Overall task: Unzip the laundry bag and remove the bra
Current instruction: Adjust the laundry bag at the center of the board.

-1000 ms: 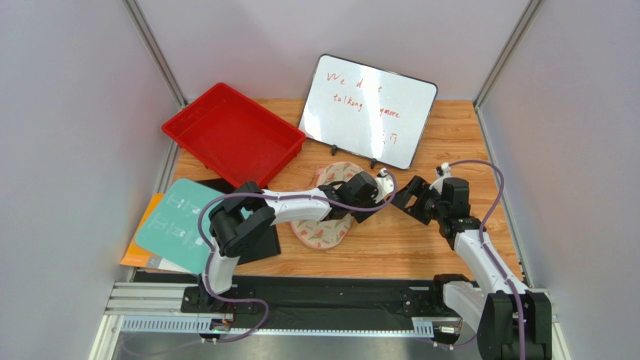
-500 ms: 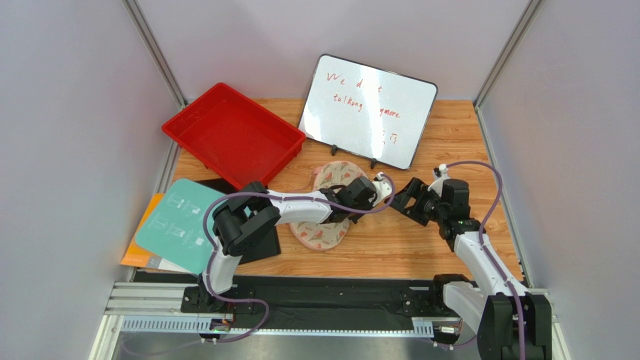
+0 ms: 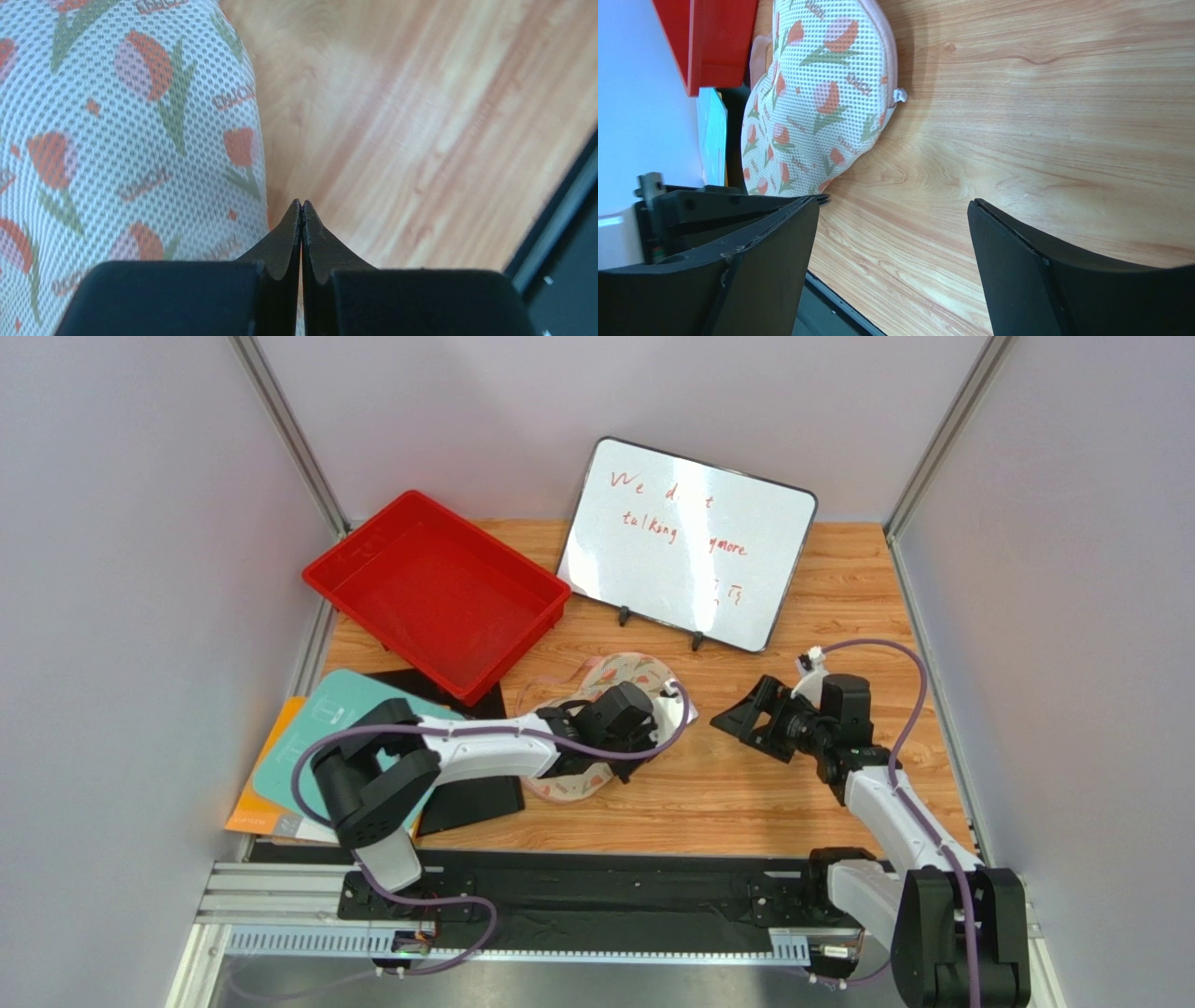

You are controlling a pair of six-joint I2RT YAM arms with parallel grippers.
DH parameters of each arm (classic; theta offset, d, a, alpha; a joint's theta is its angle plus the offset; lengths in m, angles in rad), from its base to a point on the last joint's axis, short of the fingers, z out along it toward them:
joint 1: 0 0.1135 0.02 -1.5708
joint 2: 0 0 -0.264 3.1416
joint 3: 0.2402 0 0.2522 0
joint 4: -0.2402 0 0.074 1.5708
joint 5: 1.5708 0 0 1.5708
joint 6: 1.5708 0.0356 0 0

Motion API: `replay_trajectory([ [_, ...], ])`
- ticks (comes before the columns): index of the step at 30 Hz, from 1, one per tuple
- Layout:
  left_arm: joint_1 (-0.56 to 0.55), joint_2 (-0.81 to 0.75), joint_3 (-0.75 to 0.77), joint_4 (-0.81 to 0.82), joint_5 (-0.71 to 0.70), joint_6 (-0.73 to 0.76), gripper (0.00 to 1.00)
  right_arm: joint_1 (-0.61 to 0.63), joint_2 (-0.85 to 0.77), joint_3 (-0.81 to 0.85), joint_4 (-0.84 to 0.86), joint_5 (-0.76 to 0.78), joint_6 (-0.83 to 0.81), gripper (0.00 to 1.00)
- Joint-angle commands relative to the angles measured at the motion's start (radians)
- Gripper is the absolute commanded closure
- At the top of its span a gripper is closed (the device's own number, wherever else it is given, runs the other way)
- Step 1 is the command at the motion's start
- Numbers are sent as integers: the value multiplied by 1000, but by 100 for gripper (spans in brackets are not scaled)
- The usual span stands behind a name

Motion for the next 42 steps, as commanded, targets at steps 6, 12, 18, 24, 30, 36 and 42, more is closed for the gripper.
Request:
replay_trajectory([
  [6, 1, -243, -96, -34, 97, -36, 100, 103, -64, -41, 90, -58, -72, 16],
  [12, 0, -218, -34, -60, 81, -30, 89, 110, -107, -43, 87, 14, -81, 16],
  [18, 0, -76, 89, -12, 5, 45, 39, 106, -125, -29, 33, 129, -18, 16],
  [24, 0, 51, 174, 49, -57, 97, 37, 74, -141, -22, 25, 120, 10, 16],
  [30, 1, 166, 218, 87, -57, 128, 36, 55, -154, -23, 16, 103, 8, 15],
  [36, 3, 230, 189, 89, -97, 105, 39, 41, -156, -29, 15, 88, 8, 15],
  [42, 7, 269, 178, 94, -104, 80, 60, 38, -170, -34, 15, 74, 5, 15],
])
